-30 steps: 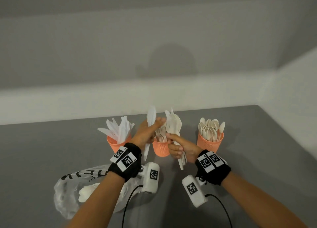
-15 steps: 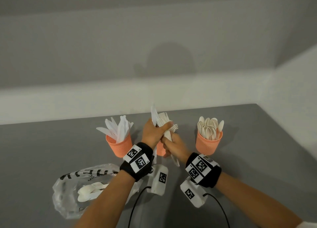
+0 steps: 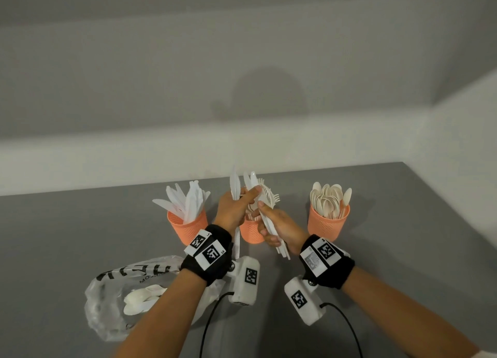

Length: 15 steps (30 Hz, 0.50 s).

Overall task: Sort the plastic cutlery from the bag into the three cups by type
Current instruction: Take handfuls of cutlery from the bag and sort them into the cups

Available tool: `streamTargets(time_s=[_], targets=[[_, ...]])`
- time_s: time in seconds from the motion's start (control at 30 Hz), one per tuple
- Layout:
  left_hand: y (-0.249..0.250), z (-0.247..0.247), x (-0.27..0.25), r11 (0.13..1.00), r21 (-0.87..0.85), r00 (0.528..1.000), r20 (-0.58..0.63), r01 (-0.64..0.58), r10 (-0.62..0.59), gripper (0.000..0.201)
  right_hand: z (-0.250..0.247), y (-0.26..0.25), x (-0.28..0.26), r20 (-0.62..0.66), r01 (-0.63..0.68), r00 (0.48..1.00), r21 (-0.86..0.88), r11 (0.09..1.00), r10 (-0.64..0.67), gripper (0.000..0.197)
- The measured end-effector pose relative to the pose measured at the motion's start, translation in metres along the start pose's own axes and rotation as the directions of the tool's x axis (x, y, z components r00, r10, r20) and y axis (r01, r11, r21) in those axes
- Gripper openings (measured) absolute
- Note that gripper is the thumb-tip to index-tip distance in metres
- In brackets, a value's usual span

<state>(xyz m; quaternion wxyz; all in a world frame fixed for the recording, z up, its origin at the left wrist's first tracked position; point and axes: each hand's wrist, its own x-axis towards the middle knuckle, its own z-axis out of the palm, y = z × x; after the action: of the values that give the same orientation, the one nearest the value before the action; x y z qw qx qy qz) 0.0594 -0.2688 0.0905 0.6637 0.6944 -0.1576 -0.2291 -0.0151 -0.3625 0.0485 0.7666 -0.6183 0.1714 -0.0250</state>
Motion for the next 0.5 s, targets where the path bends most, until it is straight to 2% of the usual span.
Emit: streamTargets(time_s=[0.07,0.13,0.27,0.37,0.5], targets=[[-0.0021,0.0021,0.0016,0.999,0.03,0.999,-0.032,-0.042,0.043,0.011,0.0021,0.0024,0.0001,-0.011,0.03,0.999,-0.039,0.999,-0.03,0.037],[-0.0046,0.0016,0.0041,0.997,0.055,0.996,-0.076,-0.048,0.052,0.015,0.0042,0.0031,-0.0024,-0.015,0.069,0.997,-0.057,0.996,-0.07,0.033],[-0.0061,-0.0011,0.0061,0.998,0.061,0.989,-0.143,-0.035,0.043,0.025,0.0069,0.0025,-0.0076,-0.045,0.142,0.989,0.113,0.983,-0.138,0.034],[-0.0066,-0.001,0.0038,0.998,0.001,0.994,-0.095,-0.058,0.057,0.02,0.007,0.0065,-0.0024,-0.109,0.16,0.982,0.058,0.985,-0.153,0.03],[-0.0084,-0.0023,0.0019,0.999,-0.038,1.0,0.006,-0.005,0.006,0.018,0.0084,0.0063,-0.0002,-0.1,0.15,0.984,0.053,0.987,-0.144,0.035]])
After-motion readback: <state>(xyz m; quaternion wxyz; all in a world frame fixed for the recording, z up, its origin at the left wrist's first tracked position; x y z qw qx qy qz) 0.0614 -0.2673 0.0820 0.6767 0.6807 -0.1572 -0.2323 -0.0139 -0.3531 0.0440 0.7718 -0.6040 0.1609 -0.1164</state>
